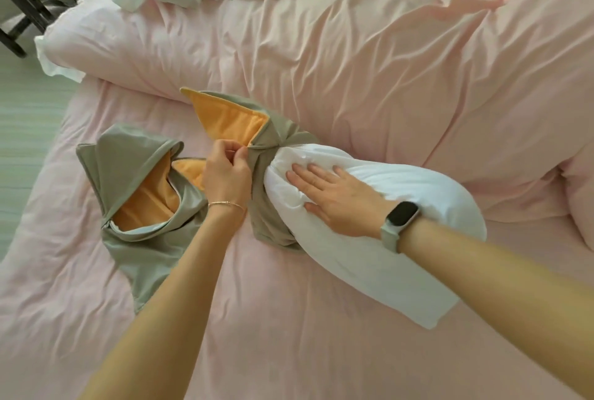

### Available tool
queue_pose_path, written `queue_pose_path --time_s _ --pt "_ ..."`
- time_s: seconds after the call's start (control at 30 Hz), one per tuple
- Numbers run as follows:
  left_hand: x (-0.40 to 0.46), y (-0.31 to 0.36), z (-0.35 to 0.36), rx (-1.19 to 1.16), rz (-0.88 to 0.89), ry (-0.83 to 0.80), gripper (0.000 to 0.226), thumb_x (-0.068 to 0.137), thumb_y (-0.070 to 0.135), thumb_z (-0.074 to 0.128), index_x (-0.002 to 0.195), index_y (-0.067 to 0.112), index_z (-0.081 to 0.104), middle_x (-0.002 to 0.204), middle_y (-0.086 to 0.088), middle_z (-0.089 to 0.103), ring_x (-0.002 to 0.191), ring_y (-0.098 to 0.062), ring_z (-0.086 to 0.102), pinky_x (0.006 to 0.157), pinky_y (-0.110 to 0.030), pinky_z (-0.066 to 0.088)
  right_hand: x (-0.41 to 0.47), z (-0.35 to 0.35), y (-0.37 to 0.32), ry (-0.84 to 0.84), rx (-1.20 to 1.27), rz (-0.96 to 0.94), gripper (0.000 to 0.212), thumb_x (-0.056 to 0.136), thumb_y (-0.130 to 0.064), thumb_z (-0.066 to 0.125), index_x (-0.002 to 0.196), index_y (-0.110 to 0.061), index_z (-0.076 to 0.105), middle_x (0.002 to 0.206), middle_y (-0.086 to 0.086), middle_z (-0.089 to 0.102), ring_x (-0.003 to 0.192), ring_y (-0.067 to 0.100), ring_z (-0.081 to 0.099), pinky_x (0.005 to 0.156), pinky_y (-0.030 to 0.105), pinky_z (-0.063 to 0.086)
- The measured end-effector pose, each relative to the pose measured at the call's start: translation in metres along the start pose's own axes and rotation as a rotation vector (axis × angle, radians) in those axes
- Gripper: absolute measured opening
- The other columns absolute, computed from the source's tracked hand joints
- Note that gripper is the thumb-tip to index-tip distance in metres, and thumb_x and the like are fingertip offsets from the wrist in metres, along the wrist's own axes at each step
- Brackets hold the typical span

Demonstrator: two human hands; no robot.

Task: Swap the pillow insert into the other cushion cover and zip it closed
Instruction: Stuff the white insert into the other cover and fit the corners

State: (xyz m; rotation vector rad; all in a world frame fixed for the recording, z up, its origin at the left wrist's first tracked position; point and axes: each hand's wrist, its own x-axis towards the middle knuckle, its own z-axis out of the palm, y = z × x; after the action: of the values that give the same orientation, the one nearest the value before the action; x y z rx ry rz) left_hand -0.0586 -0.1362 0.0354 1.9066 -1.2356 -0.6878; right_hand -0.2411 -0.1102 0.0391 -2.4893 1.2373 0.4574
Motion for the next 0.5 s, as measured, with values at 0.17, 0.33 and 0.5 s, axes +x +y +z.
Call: queue_pose_path --time_s 0.17,0.33,0.5 --pt "0.000 -0.022 0.001 0.369 0.495 0.150 0.008 0.081 0.002 0.058 0.084 0.005 0.064 0.087 -0.015 0.059 0.079 -0.033 0.056 0.071 -0.035 0.043 0.026 0.019 -0.012 0.124 0.132 0.027 0.056 0.102 -0.026 0.023 0.148 -0.020 -0.009 0.157 0.000 -0.009 0.144 0.019 -0.001 0.115 0.041 0.011" --pt "-0.008 -0.030 0.022 0.237 0.394 -0.161 0.025 0.085 0.018 0.064 0.106 0.005 0.067 0.102 -0.010 0.062 0.087 -0.027 0.061 0.082 -0.033 0.049 0.006 0.024 0.029 0.426 0.308 -0.049 0.063 0.092 -0.020 0.039 0.148 -0.015 0.010 0.154 0.017 0.012 0.136 0.034 0.029 0.108 0.038 0.028" --pt "-0.006 0.002 0.045 0.217 0.503 0.012 0.019 0.083 0.030 0.062 0.078 0.014 0.070 0.078 -0.001 0.064 0.071 -0.018 0.058 0.059 -0.022 0.040 -0.014 0.027 0.030 0.475 0.385 -0.047 0.053 0.095 -0.044 0.027 0.145 -0.030 0.011 0.154 0.002 -0.003 0.133 0.033 0.026 0.106 0.034 0.020"
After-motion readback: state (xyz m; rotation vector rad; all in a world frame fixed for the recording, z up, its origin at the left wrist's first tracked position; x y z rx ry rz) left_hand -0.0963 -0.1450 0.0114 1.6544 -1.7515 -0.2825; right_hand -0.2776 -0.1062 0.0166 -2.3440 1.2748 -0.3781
